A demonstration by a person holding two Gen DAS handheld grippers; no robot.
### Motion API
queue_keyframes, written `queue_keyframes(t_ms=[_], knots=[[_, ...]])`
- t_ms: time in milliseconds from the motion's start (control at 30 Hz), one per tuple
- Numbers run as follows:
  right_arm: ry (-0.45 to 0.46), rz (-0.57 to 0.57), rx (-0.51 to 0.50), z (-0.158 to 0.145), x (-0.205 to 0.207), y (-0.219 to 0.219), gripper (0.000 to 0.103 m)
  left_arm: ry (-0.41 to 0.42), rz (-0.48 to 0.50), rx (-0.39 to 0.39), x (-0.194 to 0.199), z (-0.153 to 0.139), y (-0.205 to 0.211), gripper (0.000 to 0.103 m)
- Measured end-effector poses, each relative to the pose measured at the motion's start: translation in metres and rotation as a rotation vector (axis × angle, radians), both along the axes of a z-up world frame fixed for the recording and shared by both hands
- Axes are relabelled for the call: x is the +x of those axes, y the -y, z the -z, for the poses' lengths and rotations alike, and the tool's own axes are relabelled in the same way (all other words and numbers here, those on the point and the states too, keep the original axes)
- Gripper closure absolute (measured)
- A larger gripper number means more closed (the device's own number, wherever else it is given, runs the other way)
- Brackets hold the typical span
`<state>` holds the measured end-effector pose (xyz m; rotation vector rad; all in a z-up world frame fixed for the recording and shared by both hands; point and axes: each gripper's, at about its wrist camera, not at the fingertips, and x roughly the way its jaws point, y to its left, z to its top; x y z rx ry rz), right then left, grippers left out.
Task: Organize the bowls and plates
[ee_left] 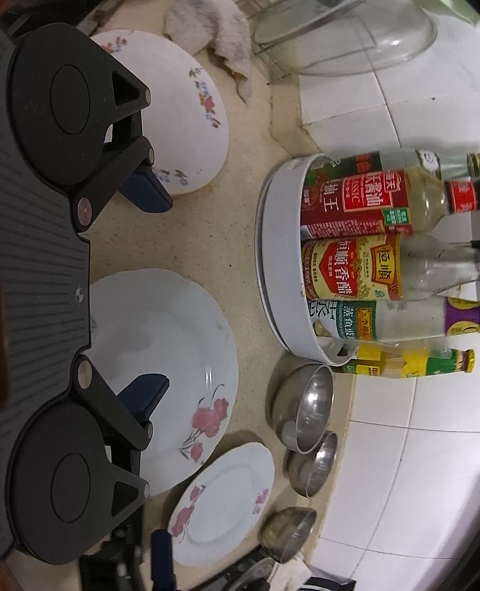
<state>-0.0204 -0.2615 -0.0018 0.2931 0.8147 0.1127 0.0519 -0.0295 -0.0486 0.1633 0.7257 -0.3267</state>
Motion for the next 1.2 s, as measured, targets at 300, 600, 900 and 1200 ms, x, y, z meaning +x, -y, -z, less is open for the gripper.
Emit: queue_keyframes(t_ms=[300, 600, 900, 1200], knots=[[-0.014, -0.023, 0.062, 0.003, -0.004, 0.029, 0.021, 0.028, 0.147, -0.042, 0.007, -0.019, 0.051, 0.008], [0.021, 0.214, 0.068, -0.006, -0.023, 0.105, 0.021, -0.039, 0.397, -0.040, 0.047, -0.003, 0.157, 0.007], [-0.009, 0.247, 0.086, 0.014, 0.012, 0.152, 0.039, -0.200, 0.392, -0.053, 0.080, 0.026, 0.192, 0.012], [-0.042, 0.200, 0.122, 0.023, 0.012, 0.164, 0.072, -0.226, 0.358, -0.043, 0.070, 0.024, 0.193, 0.023]])
